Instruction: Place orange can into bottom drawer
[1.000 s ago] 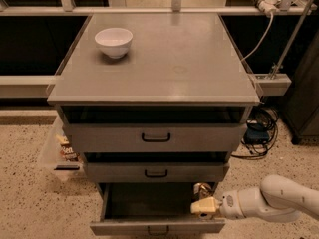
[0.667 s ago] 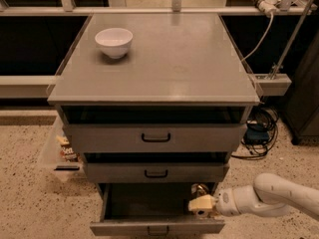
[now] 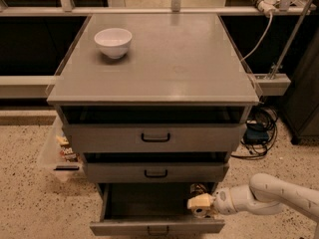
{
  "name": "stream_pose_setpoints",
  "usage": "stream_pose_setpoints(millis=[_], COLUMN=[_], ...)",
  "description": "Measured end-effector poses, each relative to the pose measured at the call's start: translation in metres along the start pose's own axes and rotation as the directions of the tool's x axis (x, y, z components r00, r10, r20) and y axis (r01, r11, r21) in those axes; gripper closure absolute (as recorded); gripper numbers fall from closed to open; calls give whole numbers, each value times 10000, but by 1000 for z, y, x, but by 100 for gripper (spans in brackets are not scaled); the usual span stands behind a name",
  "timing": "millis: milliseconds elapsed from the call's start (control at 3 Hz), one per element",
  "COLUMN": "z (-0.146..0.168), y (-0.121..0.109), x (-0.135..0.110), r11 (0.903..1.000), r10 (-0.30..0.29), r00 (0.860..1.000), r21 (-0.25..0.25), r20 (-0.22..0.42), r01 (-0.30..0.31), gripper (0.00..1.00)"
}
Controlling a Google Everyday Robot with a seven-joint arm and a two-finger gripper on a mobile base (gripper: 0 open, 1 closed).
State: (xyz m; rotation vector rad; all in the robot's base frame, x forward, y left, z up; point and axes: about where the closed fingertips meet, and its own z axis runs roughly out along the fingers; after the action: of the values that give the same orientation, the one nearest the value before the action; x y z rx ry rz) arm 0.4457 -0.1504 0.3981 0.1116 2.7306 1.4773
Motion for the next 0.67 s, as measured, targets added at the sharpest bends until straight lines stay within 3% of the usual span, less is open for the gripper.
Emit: stream_pose_setpoints(millis=[667], z=[36], y=[-50], x=[-13], r11=[9910], r10=[1318], r00=[9904], r21=[-176], r20=[-418], r01=[-1326], gripper=[100])
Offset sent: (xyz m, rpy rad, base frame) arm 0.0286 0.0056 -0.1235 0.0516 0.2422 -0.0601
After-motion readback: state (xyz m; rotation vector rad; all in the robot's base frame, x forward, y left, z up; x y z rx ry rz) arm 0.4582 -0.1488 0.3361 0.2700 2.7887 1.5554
